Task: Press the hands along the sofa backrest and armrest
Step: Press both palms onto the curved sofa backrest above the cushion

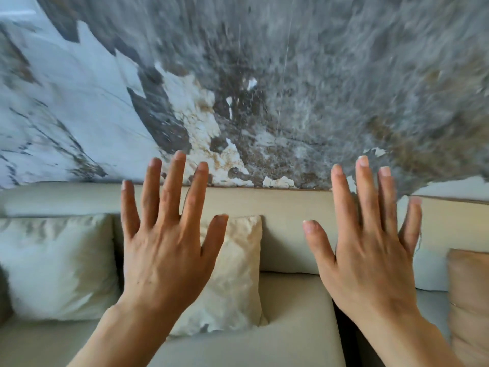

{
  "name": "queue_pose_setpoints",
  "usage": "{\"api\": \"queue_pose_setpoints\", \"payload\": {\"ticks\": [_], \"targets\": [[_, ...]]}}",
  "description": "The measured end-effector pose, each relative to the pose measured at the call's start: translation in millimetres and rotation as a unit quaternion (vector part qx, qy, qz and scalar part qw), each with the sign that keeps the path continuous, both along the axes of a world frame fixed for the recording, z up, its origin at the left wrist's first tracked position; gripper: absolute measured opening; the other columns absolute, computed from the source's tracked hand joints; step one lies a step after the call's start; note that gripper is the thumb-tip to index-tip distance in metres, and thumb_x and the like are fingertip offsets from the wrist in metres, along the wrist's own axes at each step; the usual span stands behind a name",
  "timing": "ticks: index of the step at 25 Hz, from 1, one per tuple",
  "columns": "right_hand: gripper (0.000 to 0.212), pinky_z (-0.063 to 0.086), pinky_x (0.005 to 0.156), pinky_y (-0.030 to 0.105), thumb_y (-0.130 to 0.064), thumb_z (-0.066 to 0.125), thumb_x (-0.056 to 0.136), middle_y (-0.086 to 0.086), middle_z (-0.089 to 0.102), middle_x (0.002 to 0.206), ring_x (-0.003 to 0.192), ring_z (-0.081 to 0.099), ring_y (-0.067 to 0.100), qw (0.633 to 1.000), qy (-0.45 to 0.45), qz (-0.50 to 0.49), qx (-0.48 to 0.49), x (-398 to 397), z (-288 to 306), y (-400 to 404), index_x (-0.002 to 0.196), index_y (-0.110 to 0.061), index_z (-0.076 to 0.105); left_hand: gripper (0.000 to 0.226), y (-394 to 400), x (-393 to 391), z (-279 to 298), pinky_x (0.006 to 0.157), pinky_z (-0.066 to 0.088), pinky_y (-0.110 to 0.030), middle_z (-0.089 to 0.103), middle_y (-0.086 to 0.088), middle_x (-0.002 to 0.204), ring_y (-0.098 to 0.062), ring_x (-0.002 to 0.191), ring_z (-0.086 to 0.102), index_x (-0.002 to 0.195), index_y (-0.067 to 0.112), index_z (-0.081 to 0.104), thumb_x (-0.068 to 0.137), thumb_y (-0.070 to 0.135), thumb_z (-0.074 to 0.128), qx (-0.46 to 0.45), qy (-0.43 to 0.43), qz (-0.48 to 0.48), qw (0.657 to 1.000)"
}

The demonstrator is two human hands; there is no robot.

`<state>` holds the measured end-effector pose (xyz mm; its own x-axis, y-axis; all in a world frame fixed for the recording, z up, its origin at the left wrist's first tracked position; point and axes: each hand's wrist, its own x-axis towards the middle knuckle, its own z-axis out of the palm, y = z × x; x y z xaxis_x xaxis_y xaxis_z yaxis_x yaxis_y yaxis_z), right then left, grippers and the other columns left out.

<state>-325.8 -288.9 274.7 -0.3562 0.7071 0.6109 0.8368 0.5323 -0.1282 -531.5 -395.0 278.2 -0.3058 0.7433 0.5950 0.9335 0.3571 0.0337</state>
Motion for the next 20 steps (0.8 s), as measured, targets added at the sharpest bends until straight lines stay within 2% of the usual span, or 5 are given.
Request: {"api": "queue_pose_setpoints", "payload": {"ticks": [3,6,9,12,20], "targets": [[0.071,0.006,0.116,0.061,-0.061,0.019,0.096,0.008,0.016,0.164,0.150,0.013,0.031,0.999,0.013,0.019,0.030,-8.3,61.6,-60.7,0.155,-0.022,0.020,0.068,-72.2,-4.0,52.1,0.121,0.007,-0.058,0.021,-0.010,0.164,-0.032,0.153,0.011,0.154,0.018,0.031,0.096,0.052,0.032,0.018,0.005,0.025,1.000],[0.071,0.004,0.116,0.059,-0.060,0.021,0.096,0.009,0.015,0.164,0.150,0.011,0.031,0.998,0.016,0.046,0.048,-24.4,112.5,-128.2,0.155,-0.020,0.021,0.068,-150.2,-10.7,93.3,0.121,0.003,-0.053,0.022,-0.011,0.164,-0.032,0.152,0.011,0.153,0.017,0.033,0.098,0.056,0.023,0.029,0.002,0.048,0.998],[0.072,0.003,0.116,0.058,-0.060,0.024,0.096,0.008,0.013,0.164,0.151,0.009,0.029,0.996,0.014,0.064,0.057,-44.7,149.1,-197.9,0.155,-0.021,0.019,0.068,-227.2,-25.9,116.6,0.121,0.008,-0.059,0.022,-0.011,0.163,-0.033,0.152,0.014,0.152,0.016,0.033,0.098,0.056,0.021,0.029,0.006,0.073,0.997],[0.072,0.002,0.116,0.059,-0.061,0.023,0.095,0.008,0.012,0.164,0.151,0.007,0.028,0.993,0.030,0.092,0.062,-68.7,170.6,-265.7,0.155,-0.021,0.019,0.067,-299.3,-53.2,134.7,0.118,0.012,-0.064,0.023,-0.012,0.163,-0.035,0.151,0.015,0.152,0.015,0.034,0.096,0.052,0.031,0.031,0.014,0.105,0.994],[0.073,0.003,0.115,0.060,-0.061,0.024,0.095,0.010,0.014,0.164,0.150,0.009,0.030,0.981,0.054,0.173,0.065,-153.3,186.2,-343.9,0.155,-0.019,0.021,0.065,-405.5,-123.3,152.1,0.122,0.004,-0.055,0.025,-0.012,0.163,-0.034,0.151,0.016,0.152,0.016,0.034,0.097,0.051,0.031,0.036,0.050,0.193,0.979]]}}
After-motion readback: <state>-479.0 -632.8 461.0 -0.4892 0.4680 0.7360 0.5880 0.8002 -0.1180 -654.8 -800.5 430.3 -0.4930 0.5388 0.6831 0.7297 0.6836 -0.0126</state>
